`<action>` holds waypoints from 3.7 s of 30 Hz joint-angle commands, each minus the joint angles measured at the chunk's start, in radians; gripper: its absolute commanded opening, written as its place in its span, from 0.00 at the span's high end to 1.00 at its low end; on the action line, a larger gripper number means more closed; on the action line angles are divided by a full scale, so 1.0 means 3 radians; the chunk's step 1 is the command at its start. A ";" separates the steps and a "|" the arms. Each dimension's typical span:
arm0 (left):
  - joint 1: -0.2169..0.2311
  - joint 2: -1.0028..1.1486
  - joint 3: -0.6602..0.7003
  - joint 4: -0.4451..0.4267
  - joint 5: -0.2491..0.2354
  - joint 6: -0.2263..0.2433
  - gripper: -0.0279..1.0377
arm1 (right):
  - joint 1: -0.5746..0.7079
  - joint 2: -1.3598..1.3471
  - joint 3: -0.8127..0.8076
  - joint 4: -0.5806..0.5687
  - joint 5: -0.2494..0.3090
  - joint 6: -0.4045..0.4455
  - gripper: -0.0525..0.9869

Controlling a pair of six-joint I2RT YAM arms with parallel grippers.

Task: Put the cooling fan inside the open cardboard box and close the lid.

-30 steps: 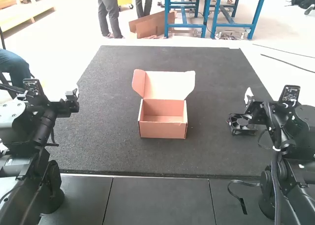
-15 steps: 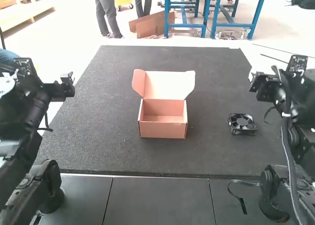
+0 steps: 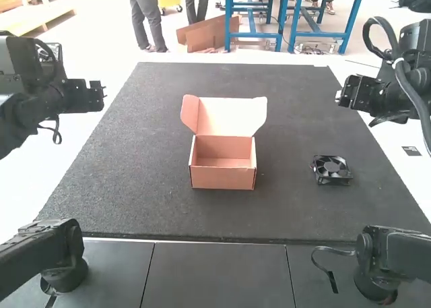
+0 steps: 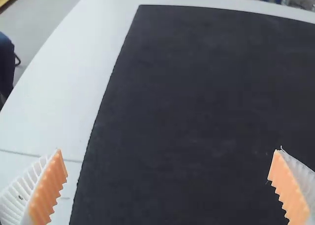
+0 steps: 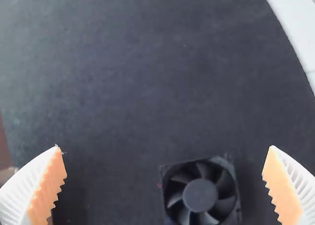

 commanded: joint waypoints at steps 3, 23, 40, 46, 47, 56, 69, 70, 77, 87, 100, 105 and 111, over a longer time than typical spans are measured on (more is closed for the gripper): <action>-0.0010 0.0216 0.0446 -0.0288 -0.0354 0.0482 0.07 | -0.0036 0.0284 0.0372 -0.0521 0.0174 -0.0200 0.08; -0.0020 0.0574 0.0840 -0.0932 -0.0170 0.0441 0.07 | -0.0813 0.1552 0.0505 -0.0894 0.0179 -0.1330 0.09; -0.0020 0.0599 0.0687 -0.0676 -0.0027 0.0165 0.07 | -0.0813 0.2253 0.0407 -0.0306 0.0071 -0.1207 0.09; -0.0020 0.0609 0.0681 -0.0666 -0.0027 0.0129 0.07 | -0.0808 0.2411 0.0392 -0.0168 0.0046 -0.1141 0.09; -0.0020 0.0615 0.0676 -0.0666 -0.0027 0.0114 0.07 | -0.0808 0.2442 0.0392 -0.0168 0.0036 -0.1136 0.09; -0.0020 0.0615 0.0692 -0.0681 -0.0027 0.0088 0.07 | -0.0808 0.2667 0.0407 -0.0087 0.0020 -0.1110 0.09; -0.0020 0.0615 0.0707 -0.0697 -0.0027 0.0078 0.07 | -0.0782 0.2907 0.0402 -0.0015 0.0056 -0.1120 0.09; -0.0020 0.0615 0.0712 -0.0697 -0.0027 0.0078 0.07 | -0.0777 0.2933 0.0407 -0.0015 0.0061 -0.1115 0.09; -0.0020 0.0615 0.0743 -0.0712 -0.0032 0.0078 0.07 | -0.0741 0.3112 0.0413 -0.0117 0.0112 -0.1018 0.30; -0.0020 0.0609 0.0789 -0.0773 -0.0032 0.0078 0.07 | -0.0634 0.3132 0.0413 -0.0158 -0.0102 -0.0860 0.96; -0.0020 0.0599 0.0548 -0.0620 -0.0032 0.0078 0.07 | -0.0506 0.2140 0.1220 -0.0859 -0.0425 -0.0645 0.96; -0.0040 0.0604 0.0416 -0.0548 -0.0027 0.0083 0.07 | -0.0220 0.1675 0.1277 -0.1196 -0.0629 -0.0231 0.96; -0.0138 0.0589 0.0288 -0.0482 -0.0027 0.0078 0.07 | 0.0358 0.1307 0.1353 -0.1462 -0.0885 0.0531 0.96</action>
